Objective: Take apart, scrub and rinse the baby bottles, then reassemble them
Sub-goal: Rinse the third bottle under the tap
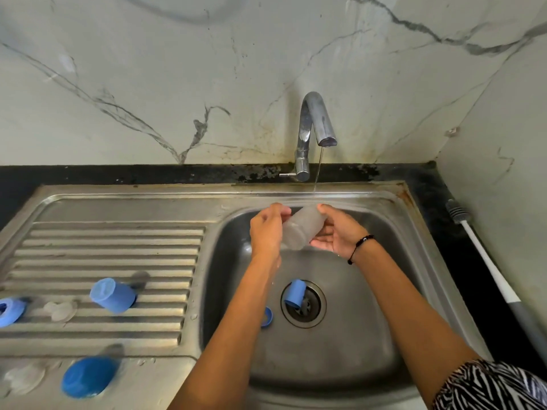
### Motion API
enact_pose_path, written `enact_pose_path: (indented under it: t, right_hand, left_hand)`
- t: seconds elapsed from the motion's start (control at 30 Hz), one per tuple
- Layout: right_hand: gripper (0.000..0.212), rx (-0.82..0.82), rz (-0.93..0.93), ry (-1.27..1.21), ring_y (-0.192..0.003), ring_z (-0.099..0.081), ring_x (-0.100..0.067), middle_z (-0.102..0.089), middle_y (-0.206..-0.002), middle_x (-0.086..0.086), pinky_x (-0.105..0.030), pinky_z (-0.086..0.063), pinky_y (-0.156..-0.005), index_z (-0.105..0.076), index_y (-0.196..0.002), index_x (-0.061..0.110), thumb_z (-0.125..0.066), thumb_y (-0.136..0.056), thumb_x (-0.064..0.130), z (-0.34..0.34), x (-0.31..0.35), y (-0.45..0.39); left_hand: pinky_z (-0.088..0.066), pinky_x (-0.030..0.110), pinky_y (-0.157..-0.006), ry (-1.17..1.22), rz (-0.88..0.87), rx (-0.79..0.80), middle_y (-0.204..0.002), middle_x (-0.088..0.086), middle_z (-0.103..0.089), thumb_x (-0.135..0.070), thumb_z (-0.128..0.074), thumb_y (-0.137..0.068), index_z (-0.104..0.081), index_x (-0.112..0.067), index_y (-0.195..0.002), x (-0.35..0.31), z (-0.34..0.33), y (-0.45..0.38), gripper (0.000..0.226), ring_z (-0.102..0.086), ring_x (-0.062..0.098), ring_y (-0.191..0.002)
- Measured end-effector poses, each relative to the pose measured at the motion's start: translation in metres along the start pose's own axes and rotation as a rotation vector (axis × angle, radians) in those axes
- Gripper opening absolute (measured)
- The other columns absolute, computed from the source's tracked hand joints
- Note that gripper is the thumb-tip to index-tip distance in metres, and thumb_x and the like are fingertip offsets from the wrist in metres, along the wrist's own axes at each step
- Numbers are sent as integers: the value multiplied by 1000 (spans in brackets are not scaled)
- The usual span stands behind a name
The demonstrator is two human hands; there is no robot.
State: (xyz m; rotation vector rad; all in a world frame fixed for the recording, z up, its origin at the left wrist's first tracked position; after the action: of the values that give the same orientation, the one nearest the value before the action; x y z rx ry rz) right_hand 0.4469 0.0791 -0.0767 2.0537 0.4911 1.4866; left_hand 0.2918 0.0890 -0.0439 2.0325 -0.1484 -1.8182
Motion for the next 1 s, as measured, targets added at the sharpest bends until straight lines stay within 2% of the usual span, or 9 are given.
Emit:
enact_pose_path:
  t: [0.1,0.3,0.43,0.53,0.6,0.67,0.77,0.83,1.0]
  right_hand:
    - [43,24,-120,-150,-80,-60,-23,-58,-96,-16,-25,-56,-52,-49,-116,4,-50,-94,40,-2,-14,-5]
    - [45,84,-179,-241,-47,-62,-17,-64,-70,-14,-19,-51,-42,-53,-106,1,-52,-92,44,-20,-19,-14]
    - [39,107,-107,-215,-86,-62,-22,-61,-100,-12,-31,-57,-59,-55,-113,9,-53,-92,41,-23,-4,-14]
    - [25,111,53,-99,-102,-57,-24,-61,-103,-7,-37,-51,-77,-56,-115,11,-58,-91,19,-21,21,-14]
    - [14,83,220,120,-103,-56,-23,-62,-97,-4,-36,-50,-85,-58,-100,15,-62,-88,10,-23,38,-12]
    - [21,-30,401,412,-98,-57,-18,-62,-97,0,-31,-49,-86,-55,-96,18,-70,-82,12,-20,55,-7]
    - [42,-163,600,700,-103,-54,-14,-58,-110,0,-28,-45,-91,-54,-115,16,-74,-77,16,-16,66,-2]
    - [50,-201,635,759,-110,-52,-17,-57,-119,-3,-31,-44,-96,-54,-123,13,-73,-78,17,-11,61,-2]
    - [41,-339,744,761,-109,-51,-19,-56,-119,-5,-33,-44,-94,-57,-118,12,-71,-80,21,0,69,11]
  left_hand:
    - [-47,25,-67,33,-60,44,-84,1,-66,-16,-53,-91,-68,-15,-82,-5,-8,2,18,-58,12,-79]
    - [-47,33,-75,49,-160,70,-84,2,-67,-7,-46,-93,-67,-18,-76,-9,-14,-1,29,-59,18,-86]
    - [-48,20,-67,56,-133,41,-82,0,-64,-7,-50,-92,-65,-15,-76,-5,-5,-6,24,-57,10,-78]
    - [-48,30,-75,60,-69,38,-80,3,-64,-4,-52,-90,-66,-14,-74,11,-3,-13,23,-57,17,-80]
    - [-49,34,-78,66,-58,38,-82,5,-65,-2,-49,-92,-66,-14,-77,16,-6,-16,25,-58,19,-81]
    - [-48,29,-76,69,-58,39,-83,5,-65,-2,-47,-93,-66,-13,-81,18,-10,-17,25,-58,16,-79]
    - [-46,23,-75,44,-73,45,-84,3,-66,-4,-47,-93,-68,-11,-88,18,-19,-21,23,-58,12,-79]
    - [-47,21,-77,25,-75,39,-87,2,-68,-5,-48,-93,-69,-13,-89,17,-21,-23,22,-60,11,-83]
    - [-47,23,-86,33,-88,40,-91,3,-68,-5,-49,-94,-68,-15,-86,13,-23,-29,23,-62,11,-87]
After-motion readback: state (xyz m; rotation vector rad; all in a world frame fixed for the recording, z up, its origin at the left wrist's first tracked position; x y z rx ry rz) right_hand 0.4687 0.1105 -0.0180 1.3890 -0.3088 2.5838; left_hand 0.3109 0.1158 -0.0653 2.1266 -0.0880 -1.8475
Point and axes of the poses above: each hand's wrist, its own y-axis away from the middle knuckle, its own z-axis out of the back of the hand, x = y × z, the point moved 9 cm from there along -y, towards the middle knuckle
